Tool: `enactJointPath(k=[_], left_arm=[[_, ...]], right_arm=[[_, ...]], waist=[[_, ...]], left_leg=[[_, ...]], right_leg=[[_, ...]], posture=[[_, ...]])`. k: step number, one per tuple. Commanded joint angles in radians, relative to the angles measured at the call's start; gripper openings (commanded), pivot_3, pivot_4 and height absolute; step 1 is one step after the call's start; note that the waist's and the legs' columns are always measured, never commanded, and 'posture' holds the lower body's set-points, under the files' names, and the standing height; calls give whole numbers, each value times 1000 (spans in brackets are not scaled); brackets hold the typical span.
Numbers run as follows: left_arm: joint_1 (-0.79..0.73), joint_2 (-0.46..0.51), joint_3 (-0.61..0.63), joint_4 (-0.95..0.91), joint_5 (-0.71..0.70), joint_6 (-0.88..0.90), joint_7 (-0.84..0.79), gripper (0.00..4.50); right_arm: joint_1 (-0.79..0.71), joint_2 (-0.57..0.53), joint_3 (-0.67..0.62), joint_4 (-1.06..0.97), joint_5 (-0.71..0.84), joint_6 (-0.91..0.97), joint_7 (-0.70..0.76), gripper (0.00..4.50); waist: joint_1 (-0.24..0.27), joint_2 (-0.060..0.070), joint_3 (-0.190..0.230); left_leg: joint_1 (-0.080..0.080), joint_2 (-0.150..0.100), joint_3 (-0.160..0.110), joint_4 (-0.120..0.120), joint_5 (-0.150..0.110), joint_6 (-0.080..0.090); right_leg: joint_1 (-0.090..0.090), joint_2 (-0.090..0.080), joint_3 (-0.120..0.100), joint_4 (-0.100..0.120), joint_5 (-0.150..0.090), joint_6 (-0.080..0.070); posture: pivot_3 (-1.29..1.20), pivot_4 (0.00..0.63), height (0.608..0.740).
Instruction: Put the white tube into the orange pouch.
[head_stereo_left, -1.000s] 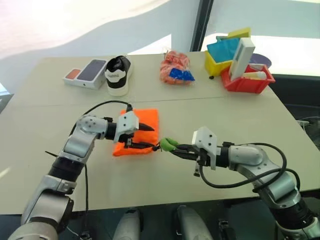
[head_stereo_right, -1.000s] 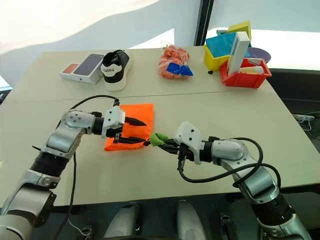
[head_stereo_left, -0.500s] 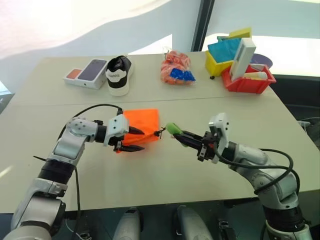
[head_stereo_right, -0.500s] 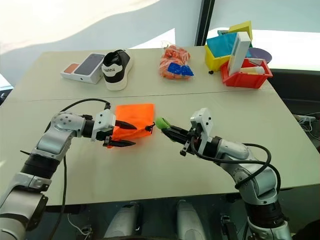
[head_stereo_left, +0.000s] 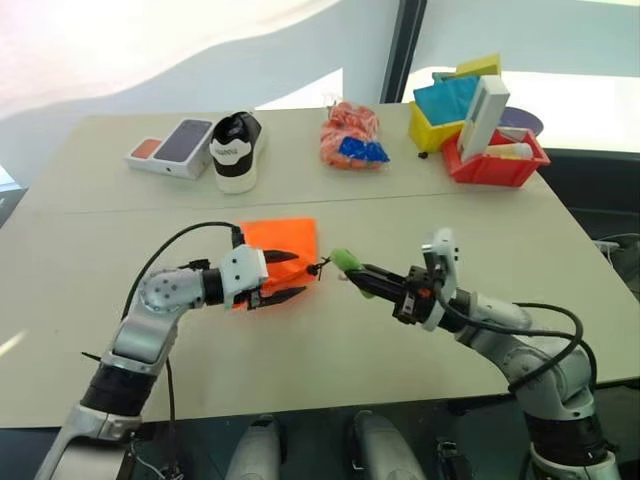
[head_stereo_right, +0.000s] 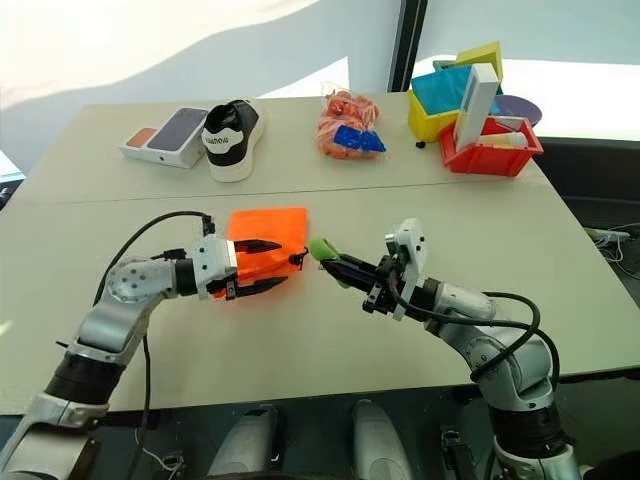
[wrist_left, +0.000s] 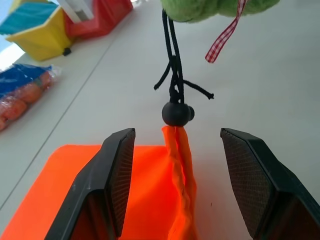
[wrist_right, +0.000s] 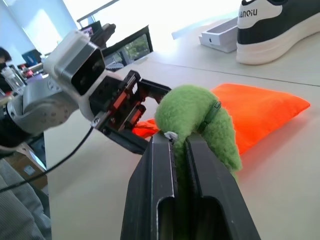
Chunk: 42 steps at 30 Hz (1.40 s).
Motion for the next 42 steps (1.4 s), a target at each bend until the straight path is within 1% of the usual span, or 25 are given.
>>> enactJointPath(k=[1,3,6,9,11,14,19,24,28,30,34,38,42], left_arm=[[32,-9,8,-46,100,-120,106,2892],[51,-23,9,-32,183,-207,192,2892],[72,-52,14,-24,262,-280,307,2892],[102,-87,41,-15,267,-290,392,2892],[122,-105,72,-7,217,-253,418,2892],[161,-89,92,13,125,-247,369,2892],[196,-42,107,57,91,-279,328,2892],[191,-39,107,76,78,-284,323,2892],[176,-64,77,27,67,-233,313,2892],[162,-76,63,12,89,-199,325,2892],[125,-143,17,-43,112,-77,374,2892],[113,-200,-38,-102,188,49,441,2892],[101,-250,-64,-140,229,161,498,2892]], right_arm=[[-24,37,-46,15,112,58,-61,0],[-37,73,-57,43,164,104,-123,0],[-51,119,-75,72,224,151,-205,0],[-67,166,-93,96,286,182,-287,0],[-81,203,-105,114,333,195,-346,0],[-111,264,-129,147,403,195,-438,0],[-156,306,-151,196,455,183,-531,0],[-172,319,-149,205,481,172,-567,0],[-170,317,-141,194,488,166,-573,0],[-168,315,-139,190,492,164,-572,0],[-165,311,-133,179,500,162,-566,0],[-167,306,-129,173,509,157,-567,0],[-168,300,-128,169,520,154,-569,0]], waist=[[0,0,0],[1,0,0],[1,1,-1],[0,1,-1],[-1,1,-1],[-6,1,-1],[-3,1,-1],[-3,2,-1],[-3,2,-1],[-4,2,-1],[-3,2,-1],[-6,2,-1],[-6,2,-1]], left_leg=[[0,0,0,0,0,0],[0,0,0,0,0,0],[0,0,0,0,0,0],[0,0,0,0,0,0],[0,0,0,0,0,0],[1,1,0,0,0,0],[0,0,0,0,0,0],[0,0,0,0,0,0],[0,0,0,-1,0,0],[0,0,1,-1,0,0],[0,0,0,-1,0,0],[0,0,1,-1,0,0],[0,0,0,-1,0,0]], right_leg=[[0,0,0,0,0,0],[0,0,0,0,0,0],[0,0,0,0,0,-1],[0,0,0,0,0,0],[0,0,0,0,0,0],[0,1,0,1,0,0],[0,1,0,1,0,-1],[-1,0,0,0,0,-1],[-1,0,0,0,0,-1],[0,0,0,0,0,-1],[-1,1,0,0,0,0],[0,1,0,0,0,0],[-1,1,0,0,0,0]], posture=[[0,150,740],[0,150,740],[0,150,740],[0,150,740],[0,150,740],[0,150,740],[0,150,740],[0,150,740],[0,150,740],[0,150,740],[0,150,740],[0,150,740],[0,150,740]])
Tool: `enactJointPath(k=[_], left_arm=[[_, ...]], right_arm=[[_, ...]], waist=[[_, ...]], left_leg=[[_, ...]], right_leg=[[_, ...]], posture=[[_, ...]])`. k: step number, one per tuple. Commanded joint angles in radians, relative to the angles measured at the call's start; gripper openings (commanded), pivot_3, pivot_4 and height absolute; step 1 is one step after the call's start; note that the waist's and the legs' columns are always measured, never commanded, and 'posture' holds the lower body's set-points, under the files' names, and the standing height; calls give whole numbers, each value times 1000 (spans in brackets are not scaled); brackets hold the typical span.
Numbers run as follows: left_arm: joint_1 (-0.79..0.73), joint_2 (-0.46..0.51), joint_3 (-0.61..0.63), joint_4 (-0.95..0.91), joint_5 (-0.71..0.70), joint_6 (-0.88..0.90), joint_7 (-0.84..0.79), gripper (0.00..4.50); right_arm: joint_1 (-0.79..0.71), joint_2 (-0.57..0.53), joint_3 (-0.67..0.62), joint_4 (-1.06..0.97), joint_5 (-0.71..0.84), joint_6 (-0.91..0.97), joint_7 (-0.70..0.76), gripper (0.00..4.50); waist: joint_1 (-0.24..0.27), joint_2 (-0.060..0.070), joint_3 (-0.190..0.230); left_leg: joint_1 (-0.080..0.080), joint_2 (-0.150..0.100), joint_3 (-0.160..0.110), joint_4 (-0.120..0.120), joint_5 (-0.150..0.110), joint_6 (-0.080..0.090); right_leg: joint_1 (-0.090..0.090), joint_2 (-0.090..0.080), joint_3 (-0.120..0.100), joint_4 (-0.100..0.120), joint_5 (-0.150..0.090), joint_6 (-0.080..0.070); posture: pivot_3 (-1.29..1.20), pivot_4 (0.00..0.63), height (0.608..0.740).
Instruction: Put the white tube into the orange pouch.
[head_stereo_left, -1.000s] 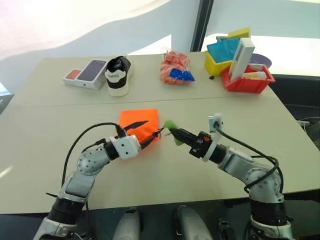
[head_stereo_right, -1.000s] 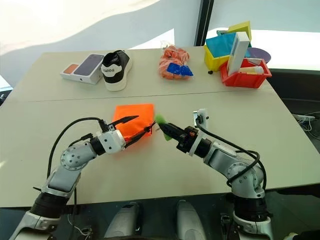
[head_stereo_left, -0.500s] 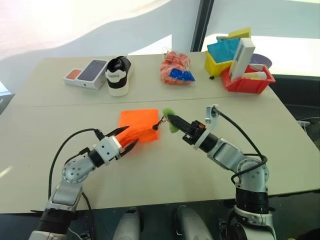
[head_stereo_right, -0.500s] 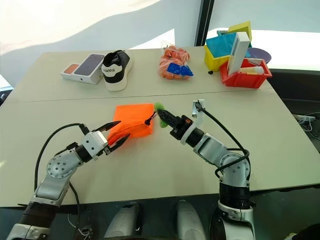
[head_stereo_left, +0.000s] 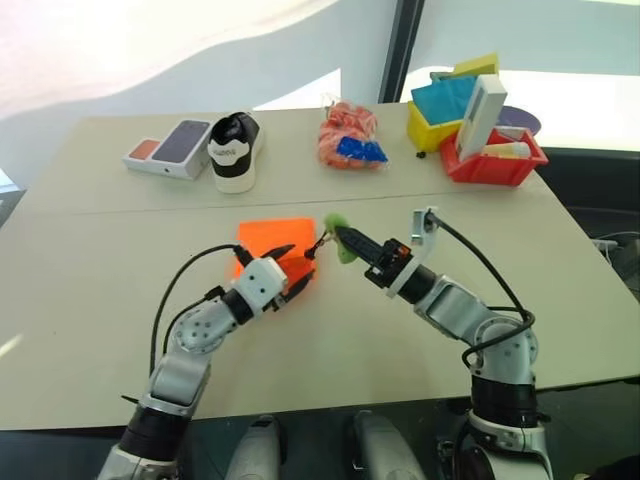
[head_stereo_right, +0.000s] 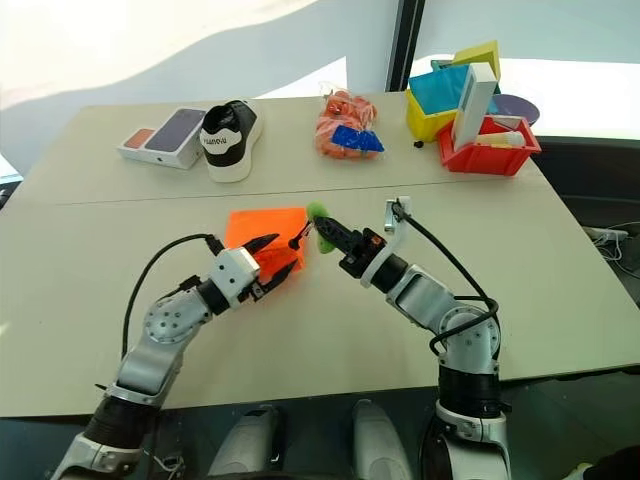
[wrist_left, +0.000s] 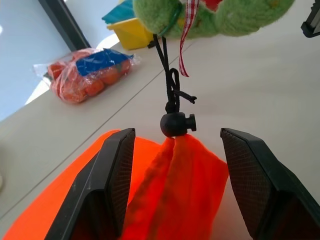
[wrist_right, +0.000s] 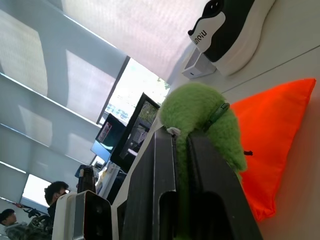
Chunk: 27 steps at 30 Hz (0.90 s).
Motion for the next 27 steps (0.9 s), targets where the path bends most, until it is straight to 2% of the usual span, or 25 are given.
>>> enactJointPath(k=[1,6,20,21,22,25,26,27], left_arm=[[-29,-29,-8,-62,39,85,59,2892],[-55,-58,-19,-58,58,137,91,2892],[-80,-63,-43,-45,54,139,80,2892],[-80,-63,-43,-45,53,142,79,2358],[-80,-63,-43,-45,51,142,77,2068],[-81,-63,-42,-43,50,142,75,459],[-81,-63,-42,-43,51,144,76,182],[-80,-63,-41,-44,52,146,76,195]], right_arm=[[-12,-5,-2,-53,34,-14,5,0],[-14,-15,2,-51,45,-9,4,0],[-17,-28,10,-48,50,-12,5,0],[-16,-29,11,-49,50,-13,5,0],[-15,-29,11,-49,50,-14,5,0],[-13,-28,12,-50,50,-16,5,0],[-13,-29,12,-51,51,-16,5,0],[-12,-29,11,-52,51,-17,5,0]], waist=[[0,0,0],[0,0,0],[2,0,0],[2,0,0],[2,0,0],[2,0,0],[2,0,0],[2,0,0]], left_leg=[[0,0,0,0,0,0],[0,0,0,0,0,0],[-1,0,0,0,0,0],[-1,0,0,0,0,0],[-1,0,0,0,0,0],[-1,0,0,0,0,0],[-1,0,0,0,0,0],[-1,0,0,0,0,0]], right_leg=[[0,0,0,0,0,0],[0,0,0,0,0,0],[0,0,0,-2,0,0],[0,0,0,-2,0,0],[0,0,0,-2,0,0],[0,0,0,-2,0,0],[0,0,0,-2,0,0],[0,0,0,-2,0,0]], posture=[[0,150,740],[0,150,740],[0,150,740],[0,150,740],[0,150,740],[0,150,740],[0,150,740],[0,150,740]])
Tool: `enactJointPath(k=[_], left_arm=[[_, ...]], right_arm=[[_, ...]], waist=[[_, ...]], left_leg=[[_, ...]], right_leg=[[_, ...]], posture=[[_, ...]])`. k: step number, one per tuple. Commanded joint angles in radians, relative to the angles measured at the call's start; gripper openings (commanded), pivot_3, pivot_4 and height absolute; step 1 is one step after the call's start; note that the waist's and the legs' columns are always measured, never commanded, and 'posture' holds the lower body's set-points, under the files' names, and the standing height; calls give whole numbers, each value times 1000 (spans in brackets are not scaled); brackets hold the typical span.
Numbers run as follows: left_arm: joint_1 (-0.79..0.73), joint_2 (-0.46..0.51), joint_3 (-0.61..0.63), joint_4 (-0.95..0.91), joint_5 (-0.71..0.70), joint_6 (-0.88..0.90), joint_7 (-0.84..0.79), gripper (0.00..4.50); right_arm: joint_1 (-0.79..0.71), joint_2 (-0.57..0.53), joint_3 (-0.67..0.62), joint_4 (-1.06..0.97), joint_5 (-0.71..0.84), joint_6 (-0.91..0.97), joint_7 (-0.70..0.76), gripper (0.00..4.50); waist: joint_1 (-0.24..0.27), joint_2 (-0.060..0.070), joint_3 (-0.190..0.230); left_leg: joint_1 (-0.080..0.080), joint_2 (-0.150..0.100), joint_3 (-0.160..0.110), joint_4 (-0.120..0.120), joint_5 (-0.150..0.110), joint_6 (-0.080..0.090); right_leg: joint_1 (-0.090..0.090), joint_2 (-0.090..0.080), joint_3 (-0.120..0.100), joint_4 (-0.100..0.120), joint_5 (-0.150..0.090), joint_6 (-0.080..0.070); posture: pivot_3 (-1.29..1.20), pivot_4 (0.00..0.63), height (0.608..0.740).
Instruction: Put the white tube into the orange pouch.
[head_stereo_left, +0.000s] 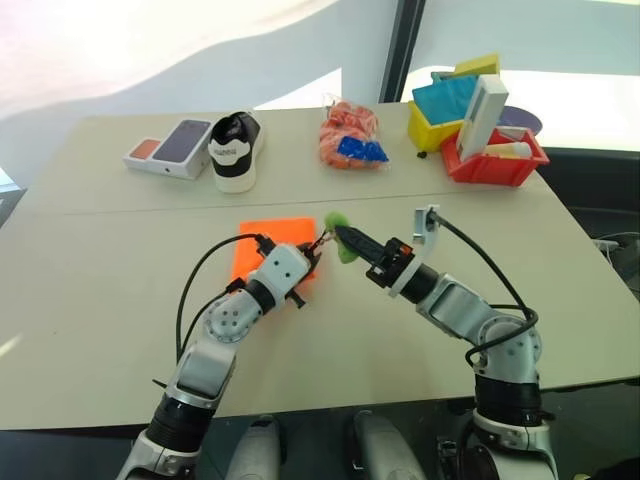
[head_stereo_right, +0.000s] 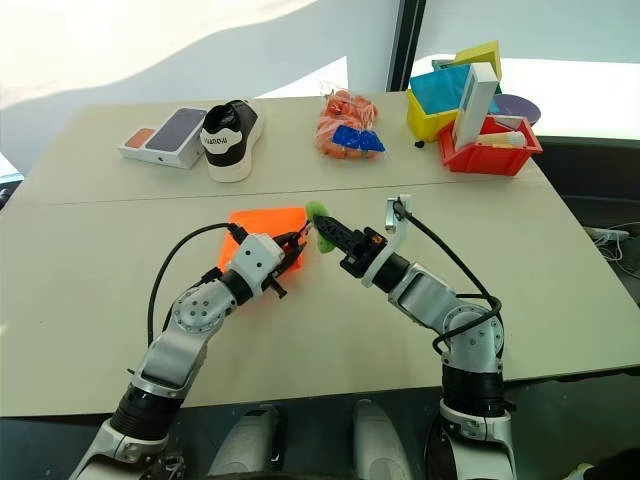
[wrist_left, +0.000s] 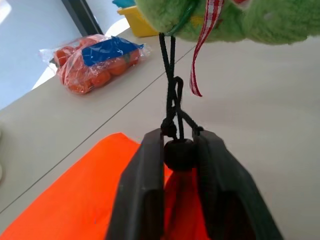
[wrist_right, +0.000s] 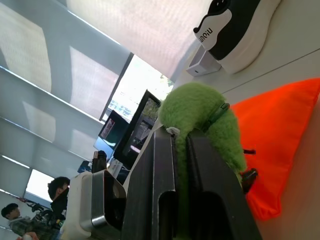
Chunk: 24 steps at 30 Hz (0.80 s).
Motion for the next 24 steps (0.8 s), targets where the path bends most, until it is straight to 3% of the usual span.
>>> enactJointPath(k=[1,7,12,18,24], left_arm=[[-12,-4,-3,-23,-6,0,3,195],[3,15,13,-36,-1,18,5,195],[78,104,73,-84,-59,1,-65,195],[227,253,168,-188,-208,25,-217,195],[360,383,308,-189,-333,18,-334,195]], right_arm=[[-8,-2,-1,-50,23,-16,6,0],[-4,-11,-8,-56,18,-28,12,0],[7,-60,-56,-47,-8,-66,20,0],[68,-228,-27,-71,-160,-74,129,0],[131,-407,121,-132,-371,-97,336,0]], waist=[[0,0,0],[0,0,0],[-2,0,0],[0,1,0],[-2,1,1]], left_leg=[[0,0,0,0,0,0],[0,0,0,0,0,0],[0,0,0,-1,0,0],[-1,0,1,-2,0,0],[-1,2,2,-3,0,0]], right_leg=[[0,0,0,0,0,0],[0,0,0,0,0,0],[0,0,0,-1,0,0],[-1,-1,0,-3,-2,-3],[-2,-1,0,-4,-4,-6]], posture=[[0,150,740],[0,150,740],[0,150,740],[0,150,740],[0,150,740]])
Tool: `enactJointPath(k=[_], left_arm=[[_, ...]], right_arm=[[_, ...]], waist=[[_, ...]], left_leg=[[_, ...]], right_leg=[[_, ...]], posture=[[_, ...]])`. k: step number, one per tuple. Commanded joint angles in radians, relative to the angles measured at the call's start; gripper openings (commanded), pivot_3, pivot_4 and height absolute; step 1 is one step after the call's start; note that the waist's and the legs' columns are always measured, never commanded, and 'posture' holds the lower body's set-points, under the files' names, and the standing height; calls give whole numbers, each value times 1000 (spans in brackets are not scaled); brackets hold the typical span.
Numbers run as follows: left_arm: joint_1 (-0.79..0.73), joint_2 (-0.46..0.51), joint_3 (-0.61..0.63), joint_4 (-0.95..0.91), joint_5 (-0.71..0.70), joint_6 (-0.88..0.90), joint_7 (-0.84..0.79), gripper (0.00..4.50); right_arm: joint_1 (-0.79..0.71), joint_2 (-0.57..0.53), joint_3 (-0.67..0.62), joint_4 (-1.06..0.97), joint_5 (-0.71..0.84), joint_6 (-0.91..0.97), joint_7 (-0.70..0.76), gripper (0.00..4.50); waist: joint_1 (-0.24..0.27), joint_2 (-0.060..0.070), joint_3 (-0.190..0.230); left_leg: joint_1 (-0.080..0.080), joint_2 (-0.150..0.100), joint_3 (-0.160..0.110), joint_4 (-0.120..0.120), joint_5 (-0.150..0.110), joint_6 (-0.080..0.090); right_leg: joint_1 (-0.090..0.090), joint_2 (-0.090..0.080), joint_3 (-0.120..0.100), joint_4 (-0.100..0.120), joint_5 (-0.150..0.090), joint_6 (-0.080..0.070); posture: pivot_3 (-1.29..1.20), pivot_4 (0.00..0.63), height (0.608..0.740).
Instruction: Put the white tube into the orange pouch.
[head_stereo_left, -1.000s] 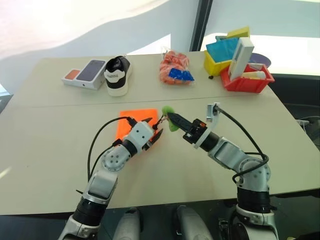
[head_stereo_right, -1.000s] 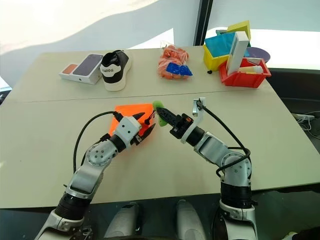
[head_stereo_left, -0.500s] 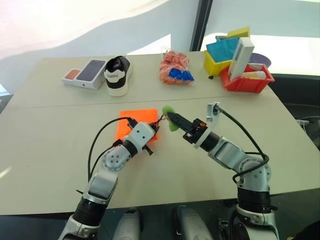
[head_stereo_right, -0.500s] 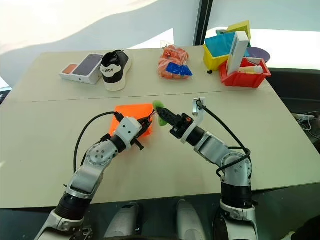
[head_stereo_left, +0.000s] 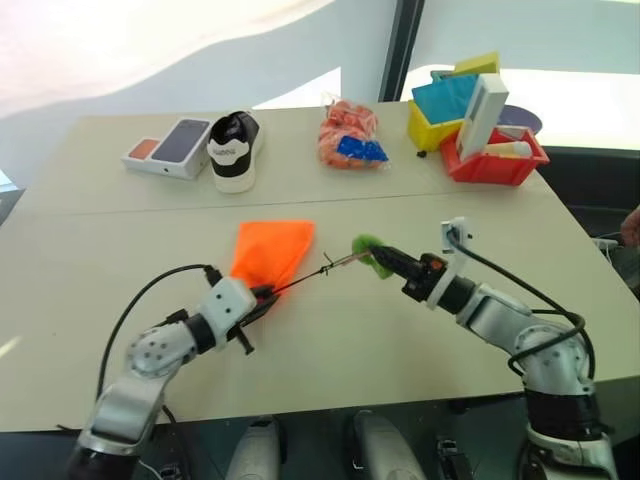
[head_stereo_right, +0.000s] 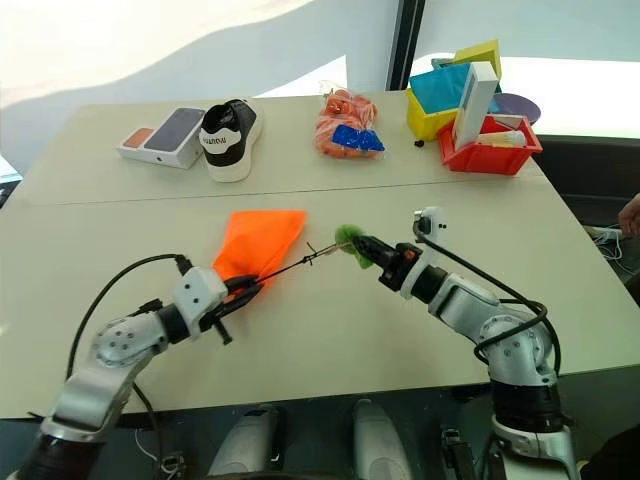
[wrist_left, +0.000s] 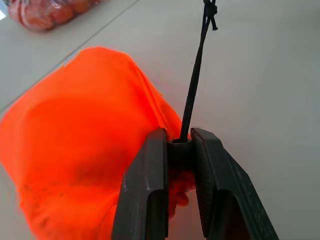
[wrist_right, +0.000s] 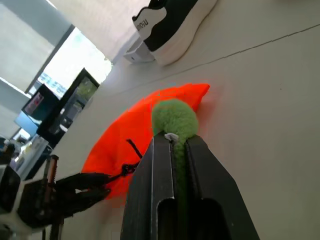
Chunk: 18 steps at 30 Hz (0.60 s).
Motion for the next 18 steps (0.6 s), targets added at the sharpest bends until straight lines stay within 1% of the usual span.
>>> enactJointPath(k=[1,3,4,5,6,7,11,14,16,18], left_arm=[[39,37,84,-3,-54,-12,-38,195],[46,39,106,0,-102,12,-52,195],[49,42,113,0,-118,23,-58,695],[54,47,121,-2,-136,40,-67,1239],[62,53,127,-7,-152,57,-77,1551],[77,60,138,-17,-174,81,-86,2066],[133,83,202,-56,-288,201,-105,4068],[190,98,274,-66,-388,285,-132,4068],[218,97,338,-52,-454,341,-128,4068],[230,85,402,-18,-480,360,-101,4068]], right_arm=[[14,-75,76,-77,-142,-57,108,0],[25,-103,122,-102,-200,-87,168,0],[29,-114,140,-112,-225,-101,196,0],[32,-126,157,-121,-244,-108,222,362],[36,-139,170,-130,-257,-110,248,735],[46,-161,186,-147,-278,-117,277,1058],[75,-188,199,-147,-366,-165,310,3029],[104,-192,179,-125,-423,-238,349,3029],[124,-186,149,-96,-434,-271,372,3029],[140,-180,119,-57,-459,-312,382,3029]], waist=[[3,0,0],[4,0,0],[5,0,0],[5,0,0],[5,0,0],[5,0,0],[5,-1,0],[4,-1,0],[5,-1,0],[5,-1,1]], left_leg=[[0,0,0,0,0,0],[0,1,0,0,0,0],[0,1,0,0,0,0],[-1,2,0,0,0,0],[-1,2,0,0,0,0],[-1,1,0,0,0,0],[-1,2,1,0,0,0],[-1,3,1,0,0,0],[-1,3,1,0,0,0],[-1,3,1,1,0,0]], right_leg=[[0,0,0,0,-1,1],[0,0,0,0,-2,2],[0,0,0,0,-2,2],[0,0,0,-1,-2,2],[0,0,0,-1,-2,2],[0,0,0,-1,-2,2],[0,0,0,-2,-2,2],[-1,0,0,-2,-2,3],[-1,0,0,-2,-2,3],[-1,0,-1,-2,-2,2]], posture=[[0,150,740],[0,150,740],[0,150,740],[0,150,740],[0,150,740],[0,150,740],[0,150,740],[0,150,740],[0,150,740],[0,150,740]])
